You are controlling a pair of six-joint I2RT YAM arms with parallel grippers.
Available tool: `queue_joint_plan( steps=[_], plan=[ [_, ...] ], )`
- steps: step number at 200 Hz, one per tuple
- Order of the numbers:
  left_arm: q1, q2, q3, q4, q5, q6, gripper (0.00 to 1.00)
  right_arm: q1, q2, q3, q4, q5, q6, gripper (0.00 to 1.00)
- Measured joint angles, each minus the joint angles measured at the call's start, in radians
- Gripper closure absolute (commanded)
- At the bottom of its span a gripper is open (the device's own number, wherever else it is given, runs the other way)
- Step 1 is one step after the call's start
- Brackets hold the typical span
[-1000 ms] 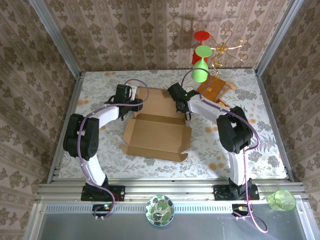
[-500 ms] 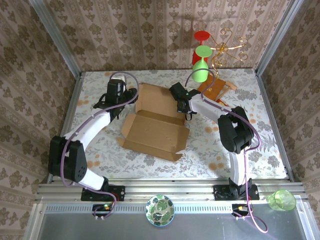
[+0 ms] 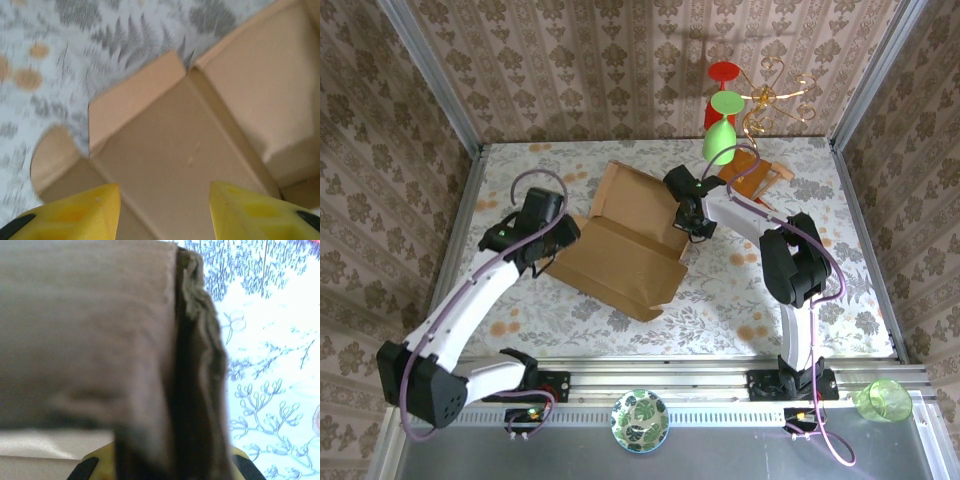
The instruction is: Fold the paper box
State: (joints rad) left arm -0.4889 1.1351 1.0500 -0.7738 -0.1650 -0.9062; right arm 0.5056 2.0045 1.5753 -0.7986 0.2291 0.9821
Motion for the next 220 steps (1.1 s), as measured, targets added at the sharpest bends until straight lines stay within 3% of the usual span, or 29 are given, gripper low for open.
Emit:
queue_joint_plan(
  steps=[45, 77, 163, 186, 205, 217, 220],
  plan=[
    [-0.047, -0.05, -0.069, -0.143, -0.014, -0.187, 0.51, -0.002, -0.001, -0.014, -0.001, -0.068, 0.055, 1.0],
    [-0.047, -0.06, -0.113, -0.178, -0.016, -0.283, 0.46, -0.006, -0.013, -0.042, 0.014, -0.108, 0.088, 1.0],
    [-0.047, -0.024, -0.168, -0.027, -0.027, -0.36, 0.5, -0.009, -0.016, -0.063, 0.029, -0.169, 0.126, 1.0],
    [-0.047, 0.008, -0.165, 0.016, -0.033, -0.353, 0.62, -0.009, -0.021, -0.077, 0.039, -0.188, 0.141, 1.0],
    [-0.048, 0.021, -0.158, 0.032, -0.041, -0.338, 0.82, -0.009, -0.023, -0.08, 0.04, -0.2, 0.153, 1.0],
    [-0.051, 0.028, -0.142, 0.034, -0.047, -0.315, 1.0, -0.008, -0.023, -0.085, 0.042, -0.213, 0.166, 1.0],
    [-0.053, 0.03, -0.137, 0.036, -0.051, -0.317, 1.0, -0.007, -0.023, -0.087, 0.042, -0.217, 0.169, 1.0]
  ],
)
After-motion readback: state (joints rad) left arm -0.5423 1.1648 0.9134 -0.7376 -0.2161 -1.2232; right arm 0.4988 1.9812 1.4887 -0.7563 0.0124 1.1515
